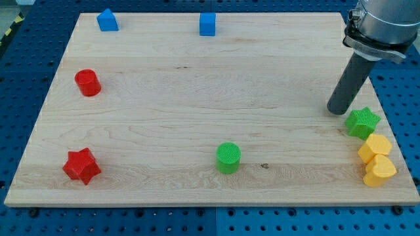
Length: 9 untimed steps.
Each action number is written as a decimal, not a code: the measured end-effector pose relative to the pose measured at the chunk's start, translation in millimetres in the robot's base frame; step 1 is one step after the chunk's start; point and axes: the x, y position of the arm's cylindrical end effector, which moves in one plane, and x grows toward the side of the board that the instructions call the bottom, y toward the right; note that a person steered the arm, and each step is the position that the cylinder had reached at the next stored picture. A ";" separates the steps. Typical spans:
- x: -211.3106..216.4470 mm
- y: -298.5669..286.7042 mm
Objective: Place the blue cube on top of the green star
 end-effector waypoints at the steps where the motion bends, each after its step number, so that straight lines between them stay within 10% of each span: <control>1: 15.6 10.3; 9: -6.6 -25.5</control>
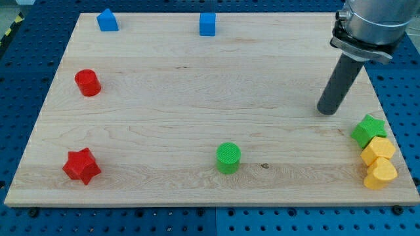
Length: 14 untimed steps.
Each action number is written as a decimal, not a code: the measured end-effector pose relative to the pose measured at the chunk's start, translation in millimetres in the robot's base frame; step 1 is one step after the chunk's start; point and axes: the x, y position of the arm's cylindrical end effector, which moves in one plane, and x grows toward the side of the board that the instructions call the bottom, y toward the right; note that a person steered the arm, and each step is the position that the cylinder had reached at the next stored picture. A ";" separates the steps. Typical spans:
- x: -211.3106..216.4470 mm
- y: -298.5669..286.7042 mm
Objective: Place the blue cube on top of the green star
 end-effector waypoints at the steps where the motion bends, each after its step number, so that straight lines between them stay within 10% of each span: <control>1: -32.1 -24.3; 6: -265.8 -205.8; 14: -162.1 -190.3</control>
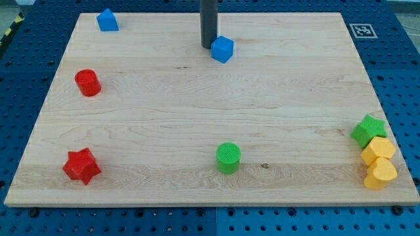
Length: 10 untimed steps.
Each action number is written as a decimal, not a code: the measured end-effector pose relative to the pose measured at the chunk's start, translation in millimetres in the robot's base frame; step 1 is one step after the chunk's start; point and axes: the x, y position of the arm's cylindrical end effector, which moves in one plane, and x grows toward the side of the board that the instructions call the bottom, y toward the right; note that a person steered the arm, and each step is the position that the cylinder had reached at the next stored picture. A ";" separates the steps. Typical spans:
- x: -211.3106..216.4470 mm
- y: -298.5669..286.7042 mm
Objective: Place the blue cube on top of the green star
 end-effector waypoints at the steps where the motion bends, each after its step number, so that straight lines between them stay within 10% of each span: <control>1: 7.3 5.1; 10: 118.9 166.2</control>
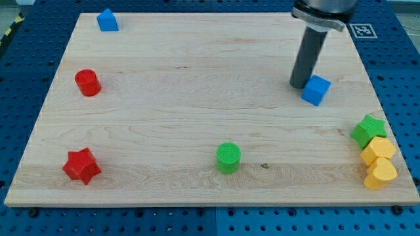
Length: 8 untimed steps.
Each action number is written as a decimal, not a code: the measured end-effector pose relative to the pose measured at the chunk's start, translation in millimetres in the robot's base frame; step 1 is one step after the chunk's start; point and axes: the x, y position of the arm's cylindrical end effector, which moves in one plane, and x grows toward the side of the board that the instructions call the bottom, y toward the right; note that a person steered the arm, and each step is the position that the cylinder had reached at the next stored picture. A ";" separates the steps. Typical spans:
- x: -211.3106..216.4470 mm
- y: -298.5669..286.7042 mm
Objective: Place the blue cube on top of the green star
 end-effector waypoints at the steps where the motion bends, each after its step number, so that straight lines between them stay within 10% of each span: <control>1: 15.2 21.9; 8: 38.3 56.3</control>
